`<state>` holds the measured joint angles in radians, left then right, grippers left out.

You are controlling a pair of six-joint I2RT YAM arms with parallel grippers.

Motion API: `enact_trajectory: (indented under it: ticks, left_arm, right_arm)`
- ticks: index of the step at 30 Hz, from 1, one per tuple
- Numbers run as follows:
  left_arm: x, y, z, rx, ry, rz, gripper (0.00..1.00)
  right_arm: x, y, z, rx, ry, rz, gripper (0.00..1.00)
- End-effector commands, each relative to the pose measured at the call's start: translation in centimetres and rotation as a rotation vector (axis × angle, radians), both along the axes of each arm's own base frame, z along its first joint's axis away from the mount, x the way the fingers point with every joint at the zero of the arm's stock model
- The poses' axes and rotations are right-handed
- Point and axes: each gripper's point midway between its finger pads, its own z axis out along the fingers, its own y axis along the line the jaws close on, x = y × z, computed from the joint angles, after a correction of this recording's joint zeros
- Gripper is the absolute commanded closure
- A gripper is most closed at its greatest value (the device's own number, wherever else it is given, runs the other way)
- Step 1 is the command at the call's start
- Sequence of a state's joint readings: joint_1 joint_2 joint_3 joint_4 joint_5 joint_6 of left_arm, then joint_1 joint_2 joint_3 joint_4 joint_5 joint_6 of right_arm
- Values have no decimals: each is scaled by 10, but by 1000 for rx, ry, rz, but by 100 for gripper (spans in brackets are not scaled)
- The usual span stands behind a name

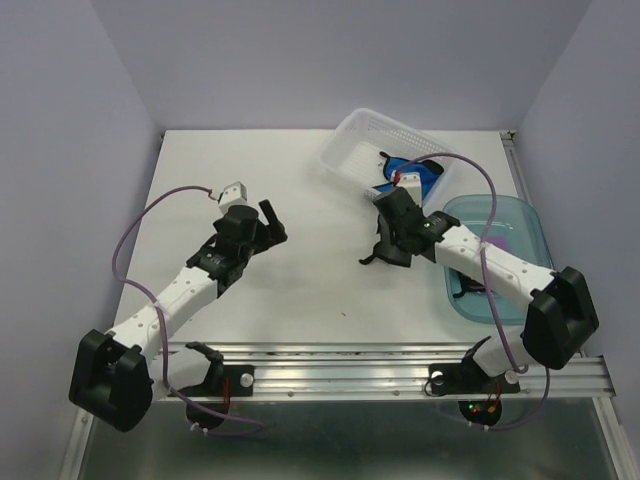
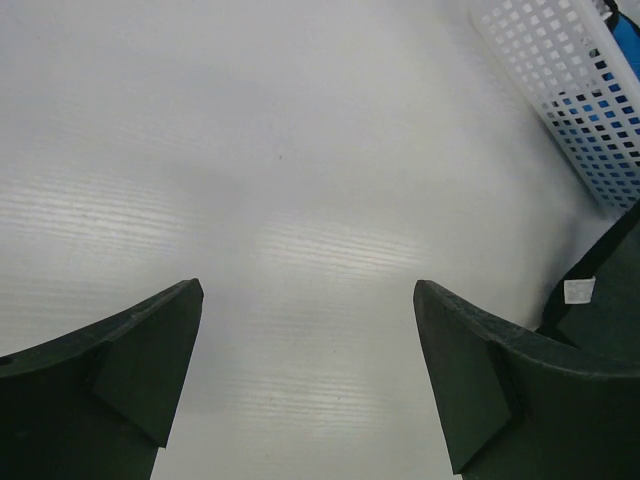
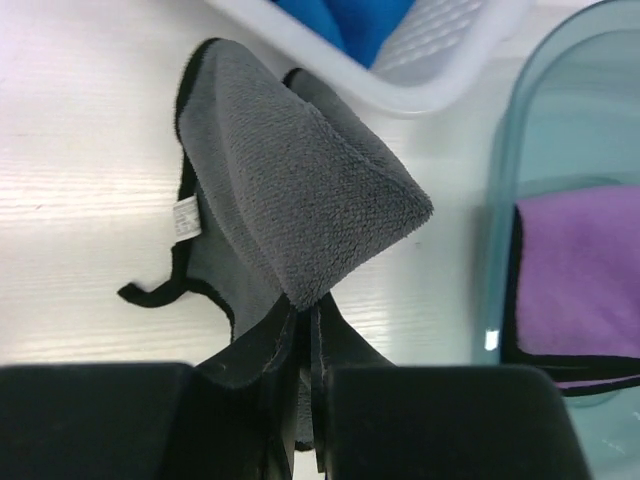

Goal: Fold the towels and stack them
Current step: Neatly place the folded towel into the bin

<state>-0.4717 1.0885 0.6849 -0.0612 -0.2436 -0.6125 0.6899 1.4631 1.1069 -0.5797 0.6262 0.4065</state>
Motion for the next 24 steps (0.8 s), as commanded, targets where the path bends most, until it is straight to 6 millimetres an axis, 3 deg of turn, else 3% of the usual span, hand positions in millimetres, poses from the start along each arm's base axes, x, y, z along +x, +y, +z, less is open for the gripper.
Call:
enact_trajectory:
  ticks: [1, 13, 20, 24]
  left_arm:
    - [25, -8, 34, 5, -97, -8, 1]
    - [43, -19, 38, 16, -113, -55, 1]
    - [44, -21, 38, 11, -116, -65, 1]
    - [45, -22, 36, 11, -114, -73, 1]
  right_arm:
    - [-4, -39, 10, -54, -6, -58, 99]
    - [-4, -121, 48, 78, -146, -387, 99]
    - [-2, -142, 54, 199, -172, -471, 99]
    - [-8, -149, 45, 254, -148, -521, 99]
